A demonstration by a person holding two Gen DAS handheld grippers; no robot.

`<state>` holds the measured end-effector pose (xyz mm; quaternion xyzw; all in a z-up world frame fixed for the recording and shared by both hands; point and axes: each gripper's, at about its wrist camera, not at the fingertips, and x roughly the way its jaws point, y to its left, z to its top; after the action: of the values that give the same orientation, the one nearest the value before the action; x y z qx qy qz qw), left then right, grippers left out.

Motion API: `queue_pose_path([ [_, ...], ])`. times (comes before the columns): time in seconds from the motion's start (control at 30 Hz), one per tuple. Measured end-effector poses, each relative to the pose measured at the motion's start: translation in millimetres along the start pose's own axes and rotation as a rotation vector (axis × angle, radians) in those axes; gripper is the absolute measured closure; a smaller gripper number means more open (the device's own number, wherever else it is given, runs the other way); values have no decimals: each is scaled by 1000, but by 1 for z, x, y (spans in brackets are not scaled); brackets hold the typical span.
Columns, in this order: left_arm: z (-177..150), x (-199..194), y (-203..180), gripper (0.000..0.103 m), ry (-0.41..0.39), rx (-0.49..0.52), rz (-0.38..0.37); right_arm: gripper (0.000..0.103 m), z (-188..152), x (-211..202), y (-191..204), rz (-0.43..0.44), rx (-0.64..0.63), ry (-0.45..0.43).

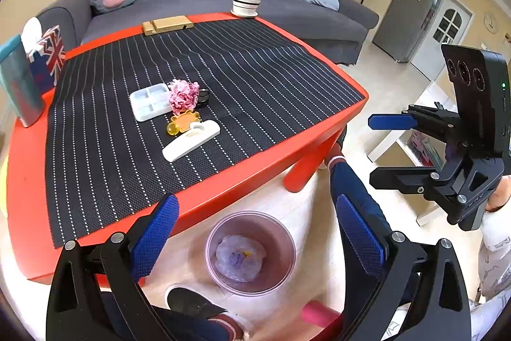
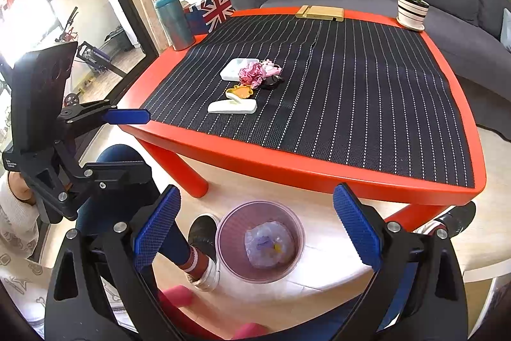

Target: Collect trash

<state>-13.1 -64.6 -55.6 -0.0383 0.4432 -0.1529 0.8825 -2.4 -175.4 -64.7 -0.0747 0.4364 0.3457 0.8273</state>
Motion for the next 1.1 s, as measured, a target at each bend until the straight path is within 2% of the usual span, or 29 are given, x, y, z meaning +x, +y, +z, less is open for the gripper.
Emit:
queue_pose_path([
  [0.4, 1, -7, 23, 8, -16, -45, 45, 8, 17, 11, 12, 20, -50, 1],
  [0.77, 2, -19, 50, 8, -48, -90, 77, 8, 60, 34, 27, 28, -142, 11],
  [1.1, 3, -22, 68, 8, -67, -119, 84, 8, 96, 75, 40, 24, -222, 63],
])
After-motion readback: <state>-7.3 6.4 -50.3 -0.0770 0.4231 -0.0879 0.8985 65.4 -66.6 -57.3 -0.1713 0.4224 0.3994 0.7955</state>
